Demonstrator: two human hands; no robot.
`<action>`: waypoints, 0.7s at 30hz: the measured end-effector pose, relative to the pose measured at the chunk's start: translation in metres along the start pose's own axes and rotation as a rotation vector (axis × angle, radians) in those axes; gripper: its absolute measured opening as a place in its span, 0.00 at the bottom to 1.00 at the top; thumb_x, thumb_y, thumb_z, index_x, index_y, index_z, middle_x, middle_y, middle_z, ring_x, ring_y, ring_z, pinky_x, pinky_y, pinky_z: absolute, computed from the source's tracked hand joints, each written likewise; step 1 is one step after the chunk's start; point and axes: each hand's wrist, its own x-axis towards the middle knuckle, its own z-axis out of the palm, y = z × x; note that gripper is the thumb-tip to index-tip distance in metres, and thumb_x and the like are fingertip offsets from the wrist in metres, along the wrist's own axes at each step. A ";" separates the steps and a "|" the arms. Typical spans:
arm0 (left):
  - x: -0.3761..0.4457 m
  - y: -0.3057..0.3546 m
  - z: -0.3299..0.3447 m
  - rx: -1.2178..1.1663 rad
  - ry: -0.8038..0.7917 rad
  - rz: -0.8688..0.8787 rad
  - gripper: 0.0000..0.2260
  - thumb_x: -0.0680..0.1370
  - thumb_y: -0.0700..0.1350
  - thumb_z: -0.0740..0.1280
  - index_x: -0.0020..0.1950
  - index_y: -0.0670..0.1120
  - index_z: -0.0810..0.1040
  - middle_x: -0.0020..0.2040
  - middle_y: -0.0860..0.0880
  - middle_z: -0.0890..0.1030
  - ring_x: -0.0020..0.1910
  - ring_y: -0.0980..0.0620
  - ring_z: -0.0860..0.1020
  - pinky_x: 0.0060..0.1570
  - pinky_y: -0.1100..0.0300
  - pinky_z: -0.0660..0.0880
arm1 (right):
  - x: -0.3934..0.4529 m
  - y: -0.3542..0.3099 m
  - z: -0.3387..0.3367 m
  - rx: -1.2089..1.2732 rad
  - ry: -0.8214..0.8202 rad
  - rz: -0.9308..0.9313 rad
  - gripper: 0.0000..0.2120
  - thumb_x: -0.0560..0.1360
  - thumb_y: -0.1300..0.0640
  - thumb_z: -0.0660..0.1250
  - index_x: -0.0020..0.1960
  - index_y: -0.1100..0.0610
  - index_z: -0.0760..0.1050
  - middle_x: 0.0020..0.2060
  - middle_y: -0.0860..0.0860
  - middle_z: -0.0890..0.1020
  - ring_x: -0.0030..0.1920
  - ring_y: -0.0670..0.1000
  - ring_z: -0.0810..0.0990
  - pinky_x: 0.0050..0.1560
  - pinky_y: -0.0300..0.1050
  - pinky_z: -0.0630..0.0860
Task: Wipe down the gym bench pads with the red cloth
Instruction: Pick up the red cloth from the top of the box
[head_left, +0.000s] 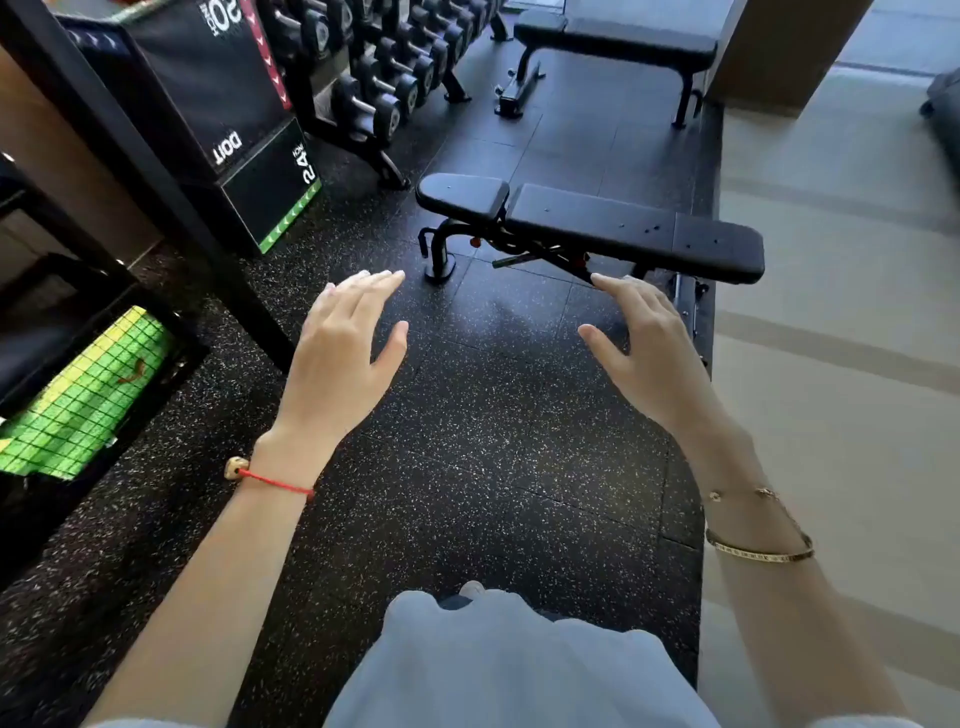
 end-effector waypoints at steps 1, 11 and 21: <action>-0.002 0.000 0.003 -0.008 -0.002 -0.004 0.20 0.82 0.45 0.62 0.74 0.43 0.69 0.71 0.46 0.73 0.74 0.47 0.67 0.75 0.44 0.61 | -0.001 0.002 0.002 0.004 0.014 0.003 0.25 0.78 0.51 0.64 0.72 0.56 0.65 0.67 0.51 0.72 0.71 0.50 0.65 0.73 0.46 0.59; -0.009 0.003 0.022 -0.073 -0.025 -0.115 0.21 0.82 0.45 0.62 0.74 0.44 0.68 0.72 0.47 0.72 0.75 0.49 0.65 0.75 0.44 0.61 | 0.004 0.017 0.019 0.027 -0.044 0.039 0.24 0.78 0.51 0.63 0.71 0.56 0.65 0.67 0.52 0.73 0.71 0.51 0.65 0.73 0.51 0.62; 0.007 -0.025 0.032 -0.059 -0.023 -0.243 0.21 0.82 0.46 0.62 0.74 0.44 0.68 0.72 0.46 0.72 0.74 0.48 0.66 0.74 0.43 0.62 | 0.052 0.026 0.052 0.065 -0.116 0.037 0.23 0.78 0.51 0.63 0.71 0.55 0.66 0.66 0.52 0.73 0.71 0.50 0.65 0.73 0.47 0.60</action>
